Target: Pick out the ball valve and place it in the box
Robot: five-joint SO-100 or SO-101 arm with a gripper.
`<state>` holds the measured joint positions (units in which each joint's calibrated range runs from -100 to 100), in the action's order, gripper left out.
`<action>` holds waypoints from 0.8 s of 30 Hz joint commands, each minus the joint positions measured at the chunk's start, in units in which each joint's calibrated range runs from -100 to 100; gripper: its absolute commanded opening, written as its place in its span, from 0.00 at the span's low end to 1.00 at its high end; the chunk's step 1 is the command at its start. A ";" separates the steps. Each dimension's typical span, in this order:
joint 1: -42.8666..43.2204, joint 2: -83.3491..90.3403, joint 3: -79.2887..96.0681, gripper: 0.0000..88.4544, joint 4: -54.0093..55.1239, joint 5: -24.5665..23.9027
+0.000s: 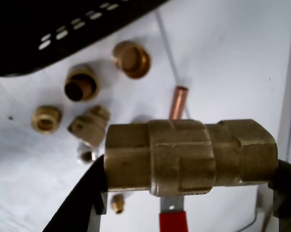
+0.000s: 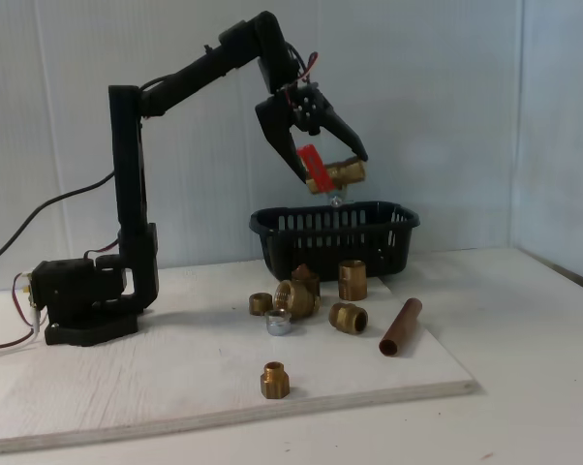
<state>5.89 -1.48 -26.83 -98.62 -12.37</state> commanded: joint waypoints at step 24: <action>15.81 4.49 -3.86 0.21 11.62 -5.22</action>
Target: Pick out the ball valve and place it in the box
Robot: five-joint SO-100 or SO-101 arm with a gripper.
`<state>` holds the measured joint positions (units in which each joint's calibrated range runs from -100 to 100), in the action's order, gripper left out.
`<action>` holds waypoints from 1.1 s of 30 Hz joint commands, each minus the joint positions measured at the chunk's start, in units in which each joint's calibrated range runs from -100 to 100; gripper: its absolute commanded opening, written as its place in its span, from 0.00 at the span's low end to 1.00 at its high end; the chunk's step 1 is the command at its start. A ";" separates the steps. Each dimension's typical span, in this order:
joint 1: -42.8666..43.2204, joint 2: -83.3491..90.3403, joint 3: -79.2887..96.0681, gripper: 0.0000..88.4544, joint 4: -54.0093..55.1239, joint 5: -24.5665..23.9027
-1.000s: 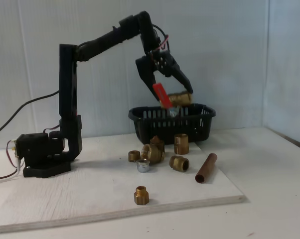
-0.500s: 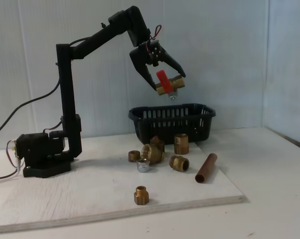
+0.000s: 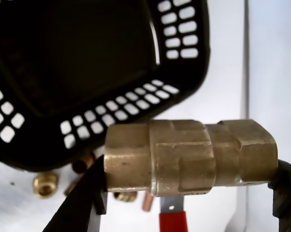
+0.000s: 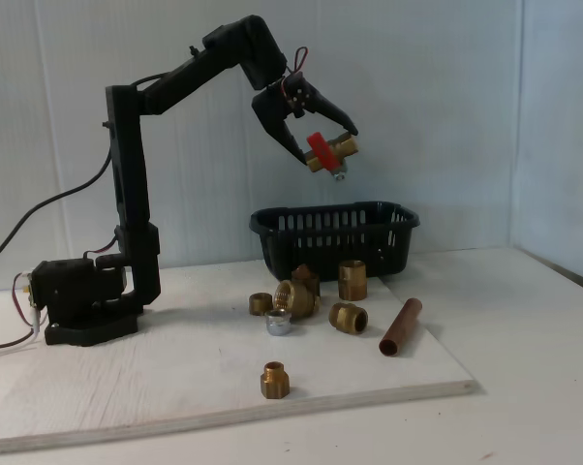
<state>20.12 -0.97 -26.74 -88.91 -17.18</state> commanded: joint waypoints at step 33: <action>2.91 -12.97 -4.49 0.21 1.99 -0.63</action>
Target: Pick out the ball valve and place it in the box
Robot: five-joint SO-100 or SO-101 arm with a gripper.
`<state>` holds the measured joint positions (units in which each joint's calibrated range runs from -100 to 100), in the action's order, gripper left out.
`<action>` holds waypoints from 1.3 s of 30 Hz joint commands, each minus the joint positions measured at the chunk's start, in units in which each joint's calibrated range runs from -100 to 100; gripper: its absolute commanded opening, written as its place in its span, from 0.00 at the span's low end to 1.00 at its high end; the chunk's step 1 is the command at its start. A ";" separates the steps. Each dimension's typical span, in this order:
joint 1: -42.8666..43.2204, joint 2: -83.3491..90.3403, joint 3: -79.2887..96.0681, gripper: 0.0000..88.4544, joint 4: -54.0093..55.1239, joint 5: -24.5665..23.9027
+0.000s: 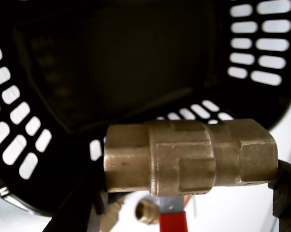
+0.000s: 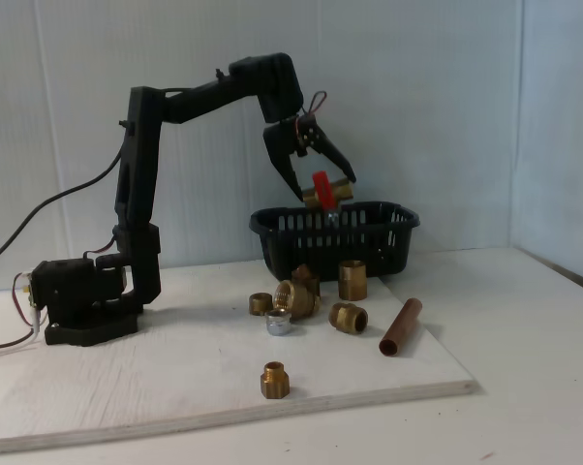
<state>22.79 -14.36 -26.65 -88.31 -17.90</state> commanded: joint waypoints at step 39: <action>5.77 -8.66 -4.49 0.21 5.35 -0.11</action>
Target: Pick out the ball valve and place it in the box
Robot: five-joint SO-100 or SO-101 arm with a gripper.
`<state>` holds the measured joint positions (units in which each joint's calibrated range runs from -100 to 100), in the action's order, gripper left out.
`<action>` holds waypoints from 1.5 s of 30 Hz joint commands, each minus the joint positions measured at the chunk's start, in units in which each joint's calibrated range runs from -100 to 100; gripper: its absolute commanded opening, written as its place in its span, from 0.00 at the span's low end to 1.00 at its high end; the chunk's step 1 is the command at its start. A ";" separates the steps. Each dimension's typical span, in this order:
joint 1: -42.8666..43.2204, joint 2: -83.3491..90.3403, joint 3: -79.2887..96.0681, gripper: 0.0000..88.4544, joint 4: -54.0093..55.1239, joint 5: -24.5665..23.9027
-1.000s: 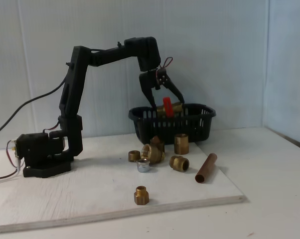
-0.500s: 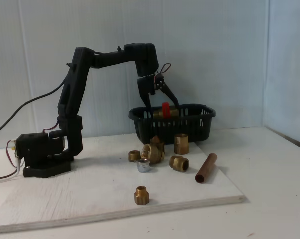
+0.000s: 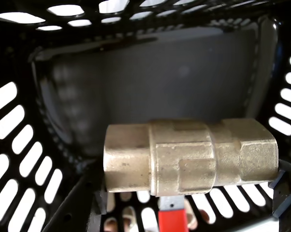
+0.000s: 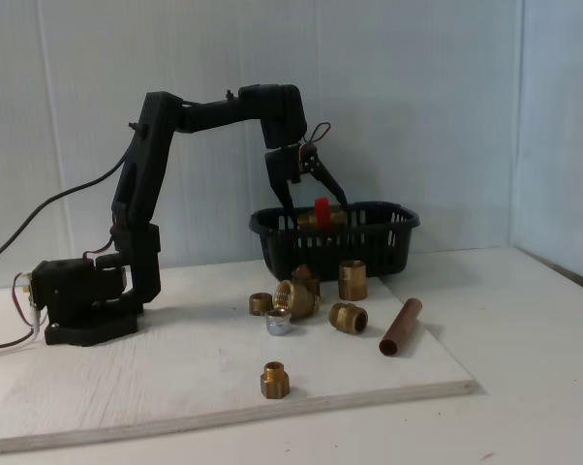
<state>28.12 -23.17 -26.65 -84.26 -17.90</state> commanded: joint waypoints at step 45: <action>-1.04 -4.34 -32.11 0.21 -14.96 0.10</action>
<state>27.68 -28.42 -53.34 -97.59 -18.21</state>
